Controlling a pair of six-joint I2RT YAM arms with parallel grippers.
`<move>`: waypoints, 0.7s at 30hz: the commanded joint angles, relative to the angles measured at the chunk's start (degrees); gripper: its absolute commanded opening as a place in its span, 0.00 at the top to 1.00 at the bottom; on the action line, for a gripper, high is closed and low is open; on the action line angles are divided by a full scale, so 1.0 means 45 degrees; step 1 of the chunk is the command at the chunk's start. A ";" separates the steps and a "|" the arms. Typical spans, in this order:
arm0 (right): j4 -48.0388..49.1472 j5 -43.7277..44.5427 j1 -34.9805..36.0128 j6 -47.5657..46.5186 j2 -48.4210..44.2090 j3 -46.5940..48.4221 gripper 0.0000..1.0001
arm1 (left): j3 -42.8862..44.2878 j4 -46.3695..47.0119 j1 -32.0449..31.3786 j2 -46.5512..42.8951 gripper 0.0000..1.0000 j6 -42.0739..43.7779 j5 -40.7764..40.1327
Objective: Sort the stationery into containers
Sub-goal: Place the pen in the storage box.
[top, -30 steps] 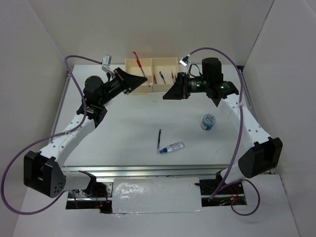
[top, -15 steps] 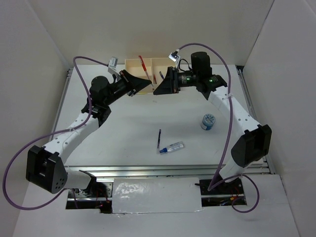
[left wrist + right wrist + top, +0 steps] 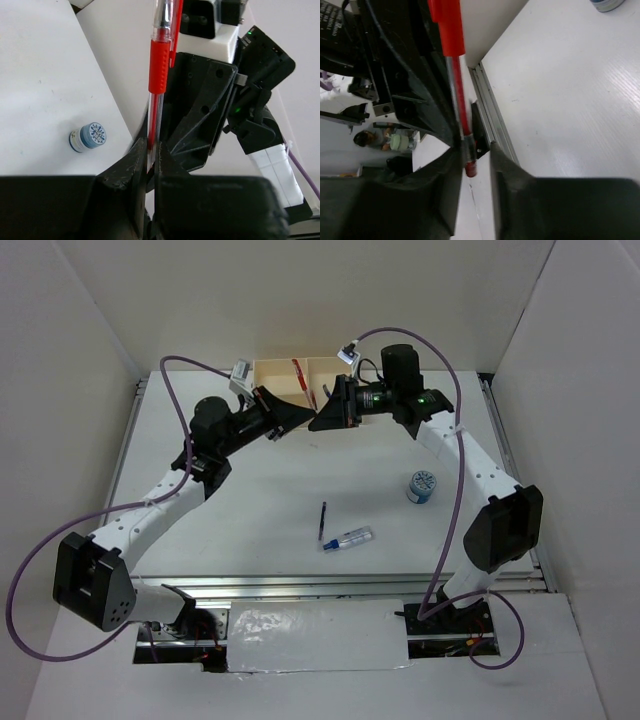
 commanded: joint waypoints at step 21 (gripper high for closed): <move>-0.2228 0.8860 -0.0624 -0.4005 0.2432 0.3197 1.00 | 0.1980 -0.5900 0.3874 -0.0563 0.01 0.6252 -0.0154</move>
